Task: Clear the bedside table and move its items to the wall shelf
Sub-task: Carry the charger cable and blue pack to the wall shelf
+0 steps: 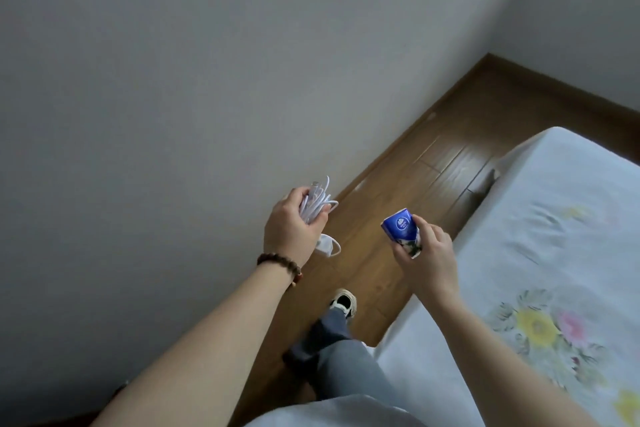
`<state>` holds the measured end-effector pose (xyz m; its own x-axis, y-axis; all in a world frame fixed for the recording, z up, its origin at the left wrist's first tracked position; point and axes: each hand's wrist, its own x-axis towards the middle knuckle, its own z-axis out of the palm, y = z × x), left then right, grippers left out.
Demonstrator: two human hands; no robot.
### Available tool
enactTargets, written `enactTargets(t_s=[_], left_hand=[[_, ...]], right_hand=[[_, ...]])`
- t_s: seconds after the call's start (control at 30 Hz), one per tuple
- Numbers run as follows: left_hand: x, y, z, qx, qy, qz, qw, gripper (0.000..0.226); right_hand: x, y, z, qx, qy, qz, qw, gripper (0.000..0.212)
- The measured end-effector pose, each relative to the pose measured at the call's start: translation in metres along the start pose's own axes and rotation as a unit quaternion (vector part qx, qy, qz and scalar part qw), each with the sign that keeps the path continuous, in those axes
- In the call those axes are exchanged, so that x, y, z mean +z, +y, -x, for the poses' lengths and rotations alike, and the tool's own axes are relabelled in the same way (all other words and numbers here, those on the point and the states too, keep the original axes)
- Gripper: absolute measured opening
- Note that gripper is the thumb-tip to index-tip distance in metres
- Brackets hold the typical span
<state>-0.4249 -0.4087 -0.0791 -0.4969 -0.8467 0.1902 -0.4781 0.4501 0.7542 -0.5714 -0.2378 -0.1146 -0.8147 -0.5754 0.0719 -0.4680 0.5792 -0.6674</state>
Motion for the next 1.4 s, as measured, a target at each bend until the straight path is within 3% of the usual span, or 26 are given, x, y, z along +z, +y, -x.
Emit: enactTargets(t_s=[0.57,0.9,1.17,1.4], left_hand=[[0.245,0.123,-0.283,0.122,-0.203,0.075,0.969,0.028],[0.4,0.19,-0.423,0.178,-0.301,0.087,0.933,0.021],[0.531,0.278,-0.574,0.233,-0.356,0.098,0.9,0.021],[0.633,0.358,-0.656,0.262,-0.4,0.107,0.872,0.026]], right_hand=[[-0.067,0.088,-0.285,0.167,0.159,0.021,0.973,0.058],[-0.095,0.157,-0.445,0.243,0.207,0.037,0.947,0.058],[-0.131,0.211,-0.622,0.309,0.252,0.044,0.916,0.061],[-0.183,0.26,-0.733,0.363,0.308,0.048,0.878,0.065]])
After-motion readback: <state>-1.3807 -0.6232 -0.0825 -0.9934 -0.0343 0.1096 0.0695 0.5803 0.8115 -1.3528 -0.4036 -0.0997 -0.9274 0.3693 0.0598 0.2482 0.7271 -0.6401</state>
